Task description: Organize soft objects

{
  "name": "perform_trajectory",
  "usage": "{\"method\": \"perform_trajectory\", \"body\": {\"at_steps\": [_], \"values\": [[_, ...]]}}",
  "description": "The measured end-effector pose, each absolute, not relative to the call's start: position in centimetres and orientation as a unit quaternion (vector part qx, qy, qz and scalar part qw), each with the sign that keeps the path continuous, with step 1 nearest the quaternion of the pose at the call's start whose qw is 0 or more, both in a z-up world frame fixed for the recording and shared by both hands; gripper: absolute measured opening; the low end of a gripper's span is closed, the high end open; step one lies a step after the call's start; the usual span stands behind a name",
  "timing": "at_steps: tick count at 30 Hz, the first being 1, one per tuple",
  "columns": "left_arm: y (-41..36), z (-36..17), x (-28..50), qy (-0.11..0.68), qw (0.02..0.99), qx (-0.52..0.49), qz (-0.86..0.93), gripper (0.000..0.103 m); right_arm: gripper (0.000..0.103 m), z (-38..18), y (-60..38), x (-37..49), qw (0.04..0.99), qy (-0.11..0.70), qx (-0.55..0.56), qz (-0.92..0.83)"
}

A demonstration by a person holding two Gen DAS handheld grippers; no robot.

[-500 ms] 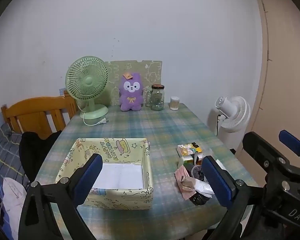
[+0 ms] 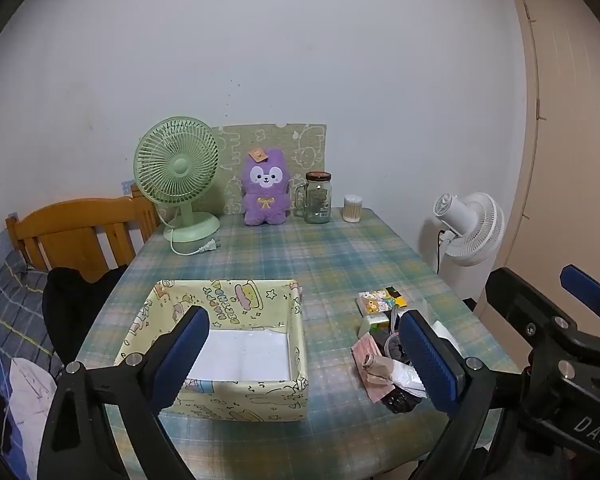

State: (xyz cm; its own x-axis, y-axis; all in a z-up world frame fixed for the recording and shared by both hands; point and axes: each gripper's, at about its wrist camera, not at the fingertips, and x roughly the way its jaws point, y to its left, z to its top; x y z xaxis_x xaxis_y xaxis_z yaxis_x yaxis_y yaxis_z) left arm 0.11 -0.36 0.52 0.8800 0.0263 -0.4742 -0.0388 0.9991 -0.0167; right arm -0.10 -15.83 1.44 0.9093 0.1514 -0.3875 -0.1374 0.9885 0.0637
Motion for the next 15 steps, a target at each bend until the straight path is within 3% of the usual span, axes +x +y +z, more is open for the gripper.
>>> {"method": "perform_trajectory", "body": {"at_steps": [15], "values": [[-0.23, 0.35, 0.22, 0.242, 0.97, -0.011, 0.019, 0.096, 0.103, 1.42, -15.75, -0.16, 0.979, 0.193, 0.014, 0.068]]}}
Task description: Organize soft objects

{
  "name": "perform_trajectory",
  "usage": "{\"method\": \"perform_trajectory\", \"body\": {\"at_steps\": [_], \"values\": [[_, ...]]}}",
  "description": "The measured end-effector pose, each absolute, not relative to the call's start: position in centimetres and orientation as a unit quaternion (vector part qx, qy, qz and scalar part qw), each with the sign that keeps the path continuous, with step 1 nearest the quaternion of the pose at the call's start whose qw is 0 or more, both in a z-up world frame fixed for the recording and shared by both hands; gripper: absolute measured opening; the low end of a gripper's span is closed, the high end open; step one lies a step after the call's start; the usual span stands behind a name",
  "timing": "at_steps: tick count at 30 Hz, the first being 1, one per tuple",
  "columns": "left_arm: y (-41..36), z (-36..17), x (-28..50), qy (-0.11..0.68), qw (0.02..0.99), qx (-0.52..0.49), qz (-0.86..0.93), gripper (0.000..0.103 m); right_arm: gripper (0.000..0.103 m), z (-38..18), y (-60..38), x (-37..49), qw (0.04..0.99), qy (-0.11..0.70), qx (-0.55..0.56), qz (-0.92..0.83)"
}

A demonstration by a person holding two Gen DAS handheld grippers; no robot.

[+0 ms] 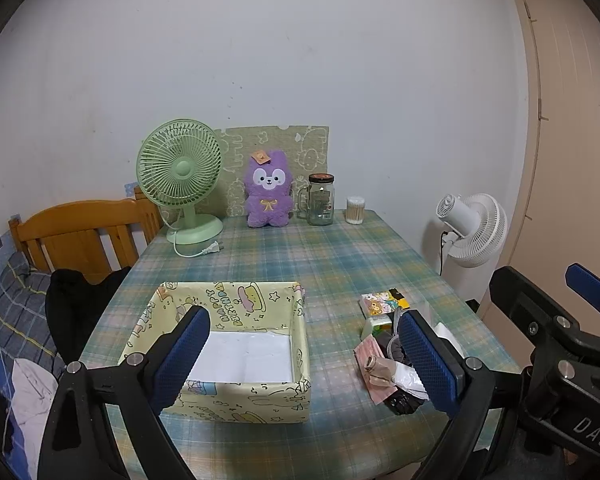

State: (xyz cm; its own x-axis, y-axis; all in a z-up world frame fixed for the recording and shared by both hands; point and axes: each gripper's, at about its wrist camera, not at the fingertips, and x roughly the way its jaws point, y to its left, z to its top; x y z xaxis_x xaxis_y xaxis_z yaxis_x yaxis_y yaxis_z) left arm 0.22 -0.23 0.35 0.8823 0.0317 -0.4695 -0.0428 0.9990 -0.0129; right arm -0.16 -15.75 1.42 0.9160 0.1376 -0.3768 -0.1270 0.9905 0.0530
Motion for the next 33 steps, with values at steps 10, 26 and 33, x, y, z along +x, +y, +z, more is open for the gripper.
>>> {"method": "perform_trajectory", "body": {"at_steps": [10, 26, 33], "values": [[-0.26, 0.44, 0.23, 0.241, 0.97, -0.011, 0.02, 0.095, 0.103, 1.5, -15.74, -0.16, 0.978, 0.195, 0.015, 0.067], [-0.26, 0.67, 0.19, 0.24, 0.97, -0.01, 0.021, 0.094, 0.103, 1.49, -15.89, -0.15, 0.978, 0.197, 0.019, 0.067], [-0.34, 0.6, 0.13, 0.24, 0.97, -0.01, 0.02, 0.093, 0.103, 1.54, -15.91, -0.13, 0.978, 0.198, 0.02, 0.067]]}}
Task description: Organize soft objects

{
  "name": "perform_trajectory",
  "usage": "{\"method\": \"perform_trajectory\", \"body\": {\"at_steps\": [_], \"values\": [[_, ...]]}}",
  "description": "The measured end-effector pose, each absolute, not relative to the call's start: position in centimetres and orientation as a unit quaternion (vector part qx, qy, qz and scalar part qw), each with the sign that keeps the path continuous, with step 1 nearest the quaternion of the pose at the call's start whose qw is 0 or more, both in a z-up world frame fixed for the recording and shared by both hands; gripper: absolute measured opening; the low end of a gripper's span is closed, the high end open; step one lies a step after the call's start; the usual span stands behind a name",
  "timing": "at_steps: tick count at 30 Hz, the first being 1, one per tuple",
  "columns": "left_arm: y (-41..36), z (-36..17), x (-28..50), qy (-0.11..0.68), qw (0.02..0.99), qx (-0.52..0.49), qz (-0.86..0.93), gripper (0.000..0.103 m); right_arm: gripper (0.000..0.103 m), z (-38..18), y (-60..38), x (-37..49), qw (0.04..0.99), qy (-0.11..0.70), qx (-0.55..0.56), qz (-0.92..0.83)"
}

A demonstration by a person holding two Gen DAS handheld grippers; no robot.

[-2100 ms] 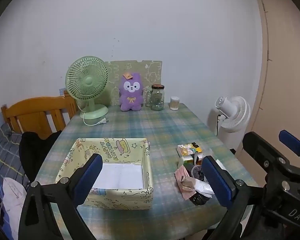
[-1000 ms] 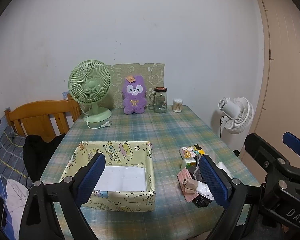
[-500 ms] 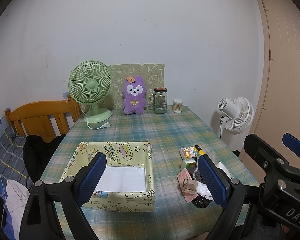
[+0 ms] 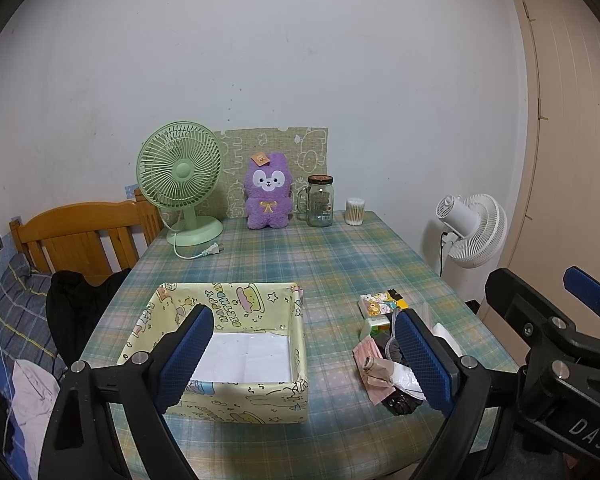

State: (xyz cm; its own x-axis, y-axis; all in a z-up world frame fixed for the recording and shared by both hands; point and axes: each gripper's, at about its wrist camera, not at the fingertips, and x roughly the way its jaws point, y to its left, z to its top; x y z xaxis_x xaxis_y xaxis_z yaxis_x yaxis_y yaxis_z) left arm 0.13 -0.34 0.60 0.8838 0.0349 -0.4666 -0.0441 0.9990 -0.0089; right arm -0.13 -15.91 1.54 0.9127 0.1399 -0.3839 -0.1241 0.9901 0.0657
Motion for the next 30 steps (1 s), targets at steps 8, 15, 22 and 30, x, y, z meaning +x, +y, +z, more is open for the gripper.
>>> {"method": "perform_trajectory", "body": {"at_steps": [8, 15, 22, 30], "values": [[-0.4, 0.6, 0.1, 0.24, 0.97, -0.01, 0.021, 0.093, 0.103, 1.6, -15.9, -0.2, 0.978, 0.198, 0.02, 0.068], [-0.4, 0.5, 0.1, 0.24, 0.971, -0.01, 0.02, 0.092, 0.103, 1.4, -16.0, -0.1, 0.978, 0.197, 0.021, 0.066], [-1.2, 0.2, 0.4, 0.242, 0.97, -0.004, 0.013, 0.089, 0.1, 1.2, -16.2, -0.2, 0.978, 0.2, 0.02, 0.062], [-2.7, -0.9, 1.3, 0.256, 0.967, -0.002, -0.001, 0.086, 0.097, 0.4, -17.2, 0.8, 0.975, 0.213, 0.026, 0.055]]}}
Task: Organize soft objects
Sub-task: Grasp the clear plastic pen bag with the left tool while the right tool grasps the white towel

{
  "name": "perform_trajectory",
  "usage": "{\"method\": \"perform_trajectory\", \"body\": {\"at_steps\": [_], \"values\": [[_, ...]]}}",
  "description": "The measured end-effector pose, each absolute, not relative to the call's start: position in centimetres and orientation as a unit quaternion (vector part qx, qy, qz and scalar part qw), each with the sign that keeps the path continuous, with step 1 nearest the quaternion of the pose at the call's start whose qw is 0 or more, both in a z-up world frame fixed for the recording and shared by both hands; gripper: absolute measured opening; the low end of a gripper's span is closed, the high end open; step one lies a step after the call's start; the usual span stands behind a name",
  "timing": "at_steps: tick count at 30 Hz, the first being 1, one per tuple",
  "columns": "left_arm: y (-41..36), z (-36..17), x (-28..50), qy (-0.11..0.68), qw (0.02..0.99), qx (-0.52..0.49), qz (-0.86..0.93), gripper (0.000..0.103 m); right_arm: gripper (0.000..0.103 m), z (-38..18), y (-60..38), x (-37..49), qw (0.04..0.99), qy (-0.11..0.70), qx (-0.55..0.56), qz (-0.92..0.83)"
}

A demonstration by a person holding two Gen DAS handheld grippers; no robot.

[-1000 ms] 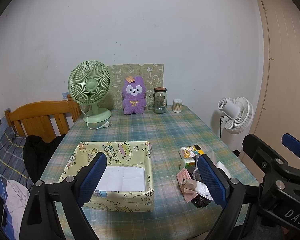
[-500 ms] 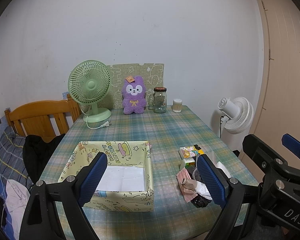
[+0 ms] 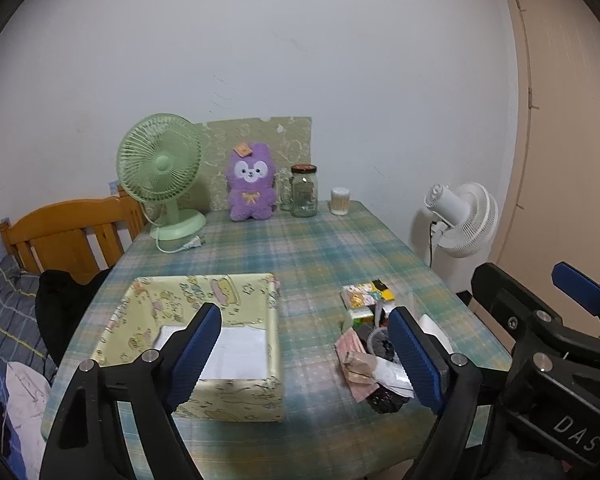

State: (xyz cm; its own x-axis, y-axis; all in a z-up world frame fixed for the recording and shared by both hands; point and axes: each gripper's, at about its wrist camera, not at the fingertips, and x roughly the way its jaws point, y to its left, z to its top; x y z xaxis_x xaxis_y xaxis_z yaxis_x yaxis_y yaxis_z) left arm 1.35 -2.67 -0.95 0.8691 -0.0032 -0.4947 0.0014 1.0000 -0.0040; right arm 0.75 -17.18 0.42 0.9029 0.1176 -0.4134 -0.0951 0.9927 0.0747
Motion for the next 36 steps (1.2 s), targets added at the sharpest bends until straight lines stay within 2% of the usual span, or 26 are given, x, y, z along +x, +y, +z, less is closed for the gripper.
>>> {"method": "perform_trajectory", "body": {"at_steps": [5, 21, 25, 28, 36], "values": [[-4.4, -2.0, 2.3, 0.268, 0.963, 0.014, -0.015, 0.082, 0.095, -0.6, -18.0, 1.7, 0.973, 0.225, 0.03, 0.052], [-9.2, -6.3, 6.1, 0.314, 0.947, 0.043, -0.06, 0.079, 0.092, -4.7, -21.2, 5.2, 0.96, 0.275, 0.039, 0.03], [-9.8, -7.3, 7.1, 0.325, 0.942, 0.051, -0.06, 0.073, 0.091, -6.0, -21.5, 6.3, 0.955, 0.293, 0.047, 0.028], [-10.0, -8.0, 7.6, 0.327, 0.942, 0.057, -0.051, 0.065, 0.091, -7.0, -21.7, 7.0, 0.95, 0.308, 0.052, 0.024], [-10.8, -9.6, 9.2, 0.342, 0.936, 0.07, -0.053, 0.064, 0.091, -9.4, -22.4, 9.0, 0.936, 0.345, 0.068, 0.019]]}}
